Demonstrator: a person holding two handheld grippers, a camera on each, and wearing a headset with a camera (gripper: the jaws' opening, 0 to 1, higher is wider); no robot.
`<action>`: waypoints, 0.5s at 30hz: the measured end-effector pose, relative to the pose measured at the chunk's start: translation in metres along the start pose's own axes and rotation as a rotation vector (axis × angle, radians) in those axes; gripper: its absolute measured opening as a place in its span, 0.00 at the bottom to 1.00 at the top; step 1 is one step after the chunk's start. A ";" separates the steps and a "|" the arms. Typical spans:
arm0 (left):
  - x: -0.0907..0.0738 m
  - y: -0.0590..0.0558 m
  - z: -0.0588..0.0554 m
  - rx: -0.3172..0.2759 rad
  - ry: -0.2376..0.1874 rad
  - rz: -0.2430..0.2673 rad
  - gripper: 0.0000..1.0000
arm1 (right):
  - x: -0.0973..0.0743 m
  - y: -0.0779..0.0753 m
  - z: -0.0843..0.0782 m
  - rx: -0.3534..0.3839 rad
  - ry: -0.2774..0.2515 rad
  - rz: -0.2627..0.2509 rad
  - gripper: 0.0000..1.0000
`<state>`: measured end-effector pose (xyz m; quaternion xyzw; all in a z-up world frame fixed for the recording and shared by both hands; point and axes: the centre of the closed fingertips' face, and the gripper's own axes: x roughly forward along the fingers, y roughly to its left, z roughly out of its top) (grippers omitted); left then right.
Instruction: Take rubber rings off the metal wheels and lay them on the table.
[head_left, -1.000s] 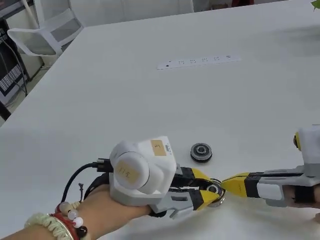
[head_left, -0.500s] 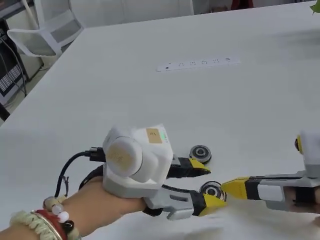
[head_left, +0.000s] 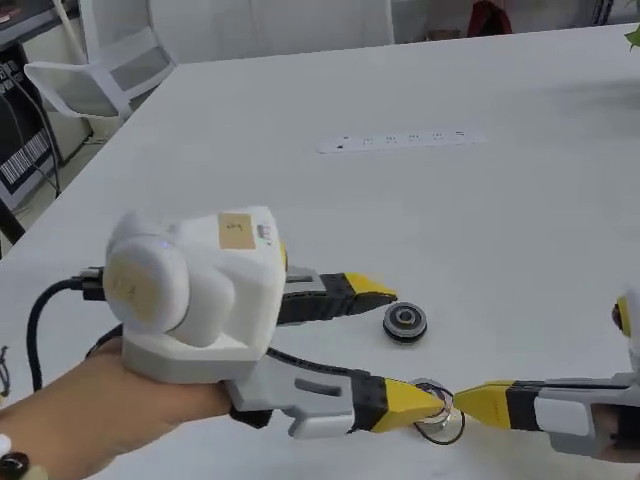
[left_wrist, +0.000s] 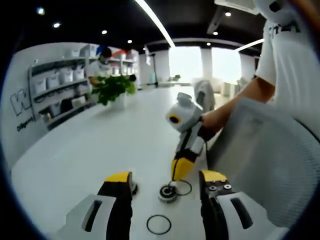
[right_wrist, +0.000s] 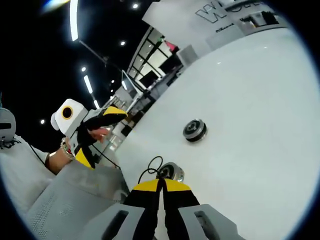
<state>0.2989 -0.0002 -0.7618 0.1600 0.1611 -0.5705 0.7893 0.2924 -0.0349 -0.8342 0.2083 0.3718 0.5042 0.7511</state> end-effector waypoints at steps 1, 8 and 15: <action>-0.003 0.001 -0.003 0.006 0.016 0.007 0.55 | -0.001 0.002 -0.002 0.004 0.008 -0.005 0.00; -0.032 0.002 -0.017 -0.014 0.049 0.037 0.61 | -0.015 0.017 0.010 0.007 -0.035 0.005 0.00; -0.066 0.007 -0.039 -0.061 0.093 0.112 0.63 | -0.029 0.028 0.025 0.025 -0.102 -0.002 0.00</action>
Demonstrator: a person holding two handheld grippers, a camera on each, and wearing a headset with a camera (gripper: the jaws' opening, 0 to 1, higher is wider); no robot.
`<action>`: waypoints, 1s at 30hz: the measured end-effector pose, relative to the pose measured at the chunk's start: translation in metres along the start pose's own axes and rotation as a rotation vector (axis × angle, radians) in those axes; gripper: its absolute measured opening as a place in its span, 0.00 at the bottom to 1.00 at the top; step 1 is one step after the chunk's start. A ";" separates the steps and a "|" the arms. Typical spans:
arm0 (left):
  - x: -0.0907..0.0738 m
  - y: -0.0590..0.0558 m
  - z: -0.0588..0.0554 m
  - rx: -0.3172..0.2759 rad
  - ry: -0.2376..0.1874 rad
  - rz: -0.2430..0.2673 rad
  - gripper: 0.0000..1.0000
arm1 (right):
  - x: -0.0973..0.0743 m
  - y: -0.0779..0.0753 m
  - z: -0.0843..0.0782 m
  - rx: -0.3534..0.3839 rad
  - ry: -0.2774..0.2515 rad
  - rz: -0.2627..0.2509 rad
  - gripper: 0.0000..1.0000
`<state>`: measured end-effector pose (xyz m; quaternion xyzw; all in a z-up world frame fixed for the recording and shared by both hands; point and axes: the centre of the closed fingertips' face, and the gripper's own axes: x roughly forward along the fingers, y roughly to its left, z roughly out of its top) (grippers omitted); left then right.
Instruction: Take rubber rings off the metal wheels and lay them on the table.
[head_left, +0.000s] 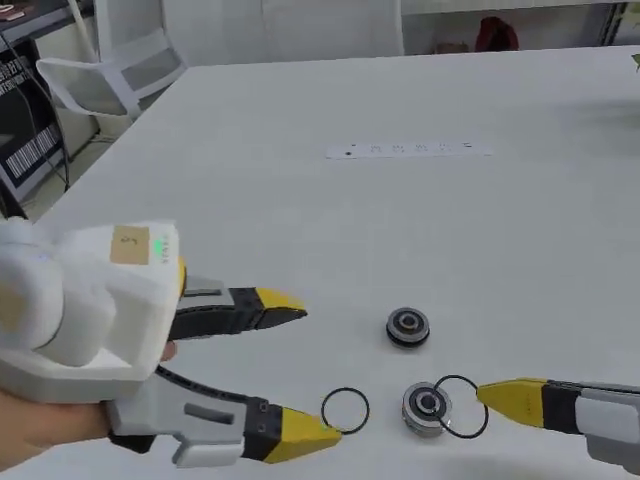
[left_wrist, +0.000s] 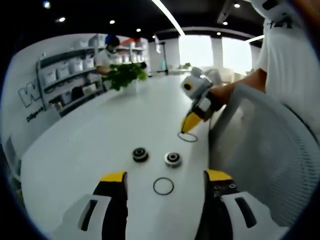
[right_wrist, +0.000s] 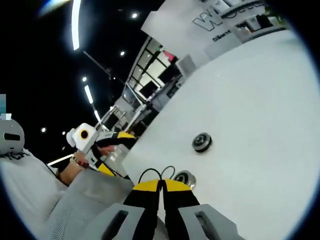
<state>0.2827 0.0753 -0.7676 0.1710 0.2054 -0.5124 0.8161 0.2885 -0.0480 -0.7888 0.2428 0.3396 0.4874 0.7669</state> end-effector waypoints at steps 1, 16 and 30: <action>-0.004 0.002 -0.001 -0.010 -0.007 0.011 0.64 | -0.001 0.001 0.001 0.002 -0.003 -0.001 0.00; -0.020 0.016 -0.003 -0.070 -0.048 0.076 0.71 | -0.007 0.042 0.051 -0.020 -0.074 -0.032 0.00; -0.008 0.013 -0.010 -0.088 -0.047 0.058 0.74 | 0.057 0.060 0.084 -0.020 -0.076 0.008 0.00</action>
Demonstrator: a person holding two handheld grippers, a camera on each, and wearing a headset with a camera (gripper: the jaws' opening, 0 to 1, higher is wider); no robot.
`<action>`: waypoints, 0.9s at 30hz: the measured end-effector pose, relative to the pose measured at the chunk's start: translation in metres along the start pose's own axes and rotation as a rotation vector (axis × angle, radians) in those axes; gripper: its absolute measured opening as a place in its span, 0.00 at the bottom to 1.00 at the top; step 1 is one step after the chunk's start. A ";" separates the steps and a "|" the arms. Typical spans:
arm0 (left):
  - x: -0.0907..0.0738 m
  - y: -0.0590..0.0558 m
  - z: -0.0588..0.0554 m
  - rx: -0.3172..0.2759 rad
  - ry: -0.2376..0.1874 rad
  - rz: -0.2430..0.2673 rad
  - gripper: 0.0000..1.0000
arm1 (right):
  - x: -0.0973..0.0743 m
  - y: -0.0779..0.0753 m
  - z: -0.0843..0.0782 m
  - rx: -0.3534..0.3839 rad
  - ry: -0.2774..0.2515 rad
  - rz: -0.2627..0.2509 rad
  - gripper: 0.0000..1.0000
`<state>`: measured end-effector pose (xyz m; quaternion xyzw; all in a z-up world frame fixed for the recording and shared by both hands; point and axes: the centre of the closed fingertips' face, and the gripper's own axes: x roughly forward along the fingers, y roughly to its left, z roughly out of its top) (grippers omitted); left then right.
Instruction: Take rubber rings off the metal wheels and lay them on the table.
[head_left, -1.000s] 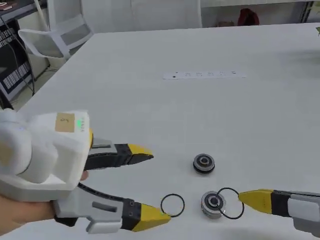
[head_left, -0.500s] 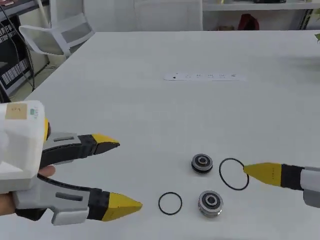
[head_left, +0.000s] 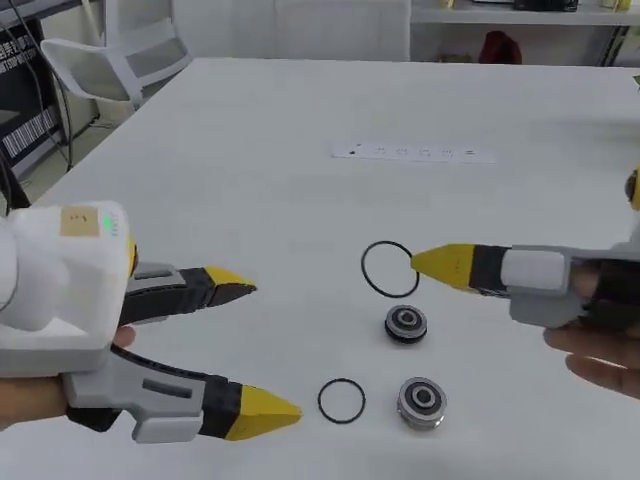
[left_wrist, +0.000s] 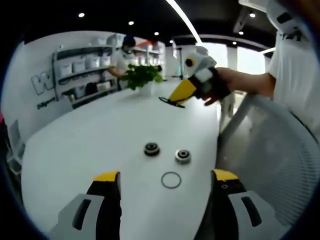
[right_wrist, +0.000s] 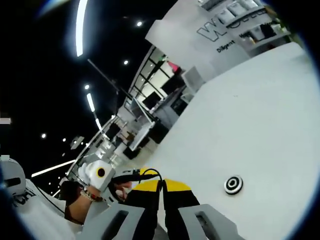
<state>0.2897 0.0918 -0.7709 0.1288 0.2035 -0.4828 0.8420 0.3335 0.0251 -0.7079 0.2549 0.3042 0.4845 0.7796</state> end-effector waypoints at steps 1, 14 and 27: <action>0.000 -0.001 -0.001 0.003 0.005 -0.004 0.74 | 0.004 0.000 0.002 0.003 0.001 0.005 0.00; -0.002 0.006 -0.002 0.000 0.009 0.029 0.75 | 0.034 -0.033 -0.014 -0.075 0.117 -0.071 0.00; 0.005 -0.002 -0.024 0.036 0.116 0.001 0.74 | 0.033 -0.071 -0.074 -0.110 0.355 -0.189 0.00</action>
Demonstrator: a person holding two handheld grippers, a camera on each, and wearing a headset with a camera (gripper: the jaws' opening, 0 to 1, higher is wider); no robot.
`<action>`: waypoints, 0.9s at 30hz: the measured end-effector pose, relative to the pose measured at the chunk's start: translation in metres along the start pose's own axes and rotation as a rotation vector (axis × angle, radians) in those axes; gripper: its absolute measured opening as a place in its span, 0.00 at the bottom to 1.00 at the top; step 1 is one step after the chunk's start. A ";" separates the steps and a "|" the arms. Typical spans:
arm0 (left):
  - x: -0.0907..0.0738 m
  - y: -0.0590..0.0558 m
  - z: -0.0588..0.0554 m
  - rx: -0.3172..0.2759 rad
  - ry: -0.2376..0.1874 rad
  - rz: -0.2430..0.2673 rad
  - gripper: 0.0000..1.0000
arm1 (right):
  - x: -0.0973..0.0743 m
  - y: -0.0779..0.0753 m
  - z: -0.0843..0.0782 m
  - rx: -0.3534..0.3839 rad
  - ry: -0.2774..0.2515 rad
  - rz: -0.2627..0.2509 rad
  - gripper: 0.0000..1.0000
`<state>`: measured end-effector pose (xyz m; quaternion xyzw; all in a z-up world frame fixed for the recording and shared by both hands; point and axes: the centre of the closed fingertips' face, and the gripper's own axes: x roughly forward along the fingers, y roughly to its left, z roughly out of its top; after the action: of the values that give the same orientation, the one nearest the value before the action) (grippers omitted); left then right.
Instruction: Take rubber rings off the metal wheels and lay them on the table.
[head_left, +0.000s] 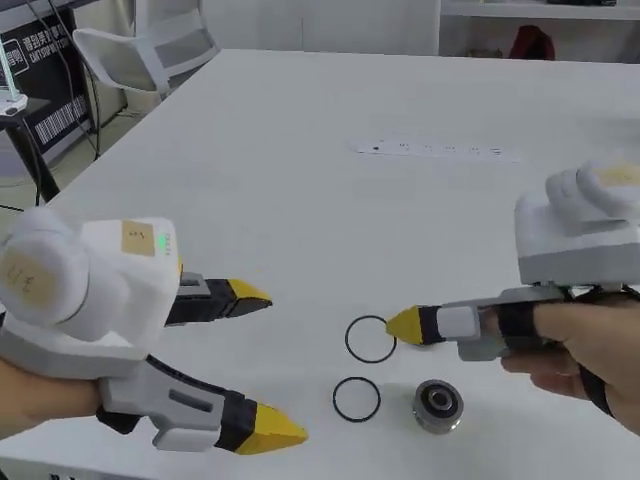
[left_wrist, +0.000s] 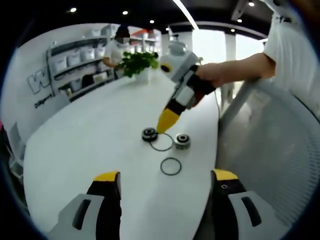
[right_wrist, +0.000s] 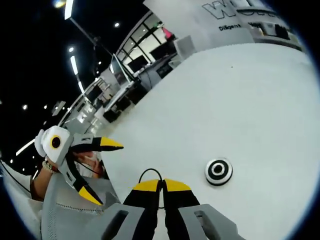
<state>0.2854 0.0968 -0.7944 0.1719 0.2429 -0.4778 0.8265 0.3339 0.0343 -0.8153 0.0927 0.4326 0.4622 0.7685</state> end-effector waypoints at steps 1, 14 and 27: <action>0.000 0.000 0.000 -0.003 0.000 0.001 0.74 | 0.002 -0.002 -0.005 -0.004 0.018 -0.007 0.00; 0.000 0.000 -0.003 0.005 0.018 0.000 0.74 | 0.011 -0.013 -0.032 -0.101 0.152 -0.074 0.00; 0.000 0.001 -0.005 0.012 0.024 -0.003 0.73 | 0.013 -0.023 -0.034 -0.178 0.182 -0.096 0.00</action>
<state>0.2854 0.1003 -0.7986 0.1822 0.2504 -0.4784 0.8217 0.3249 0.0230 -0.8560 -0.0391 0.4619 0.4679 0.7524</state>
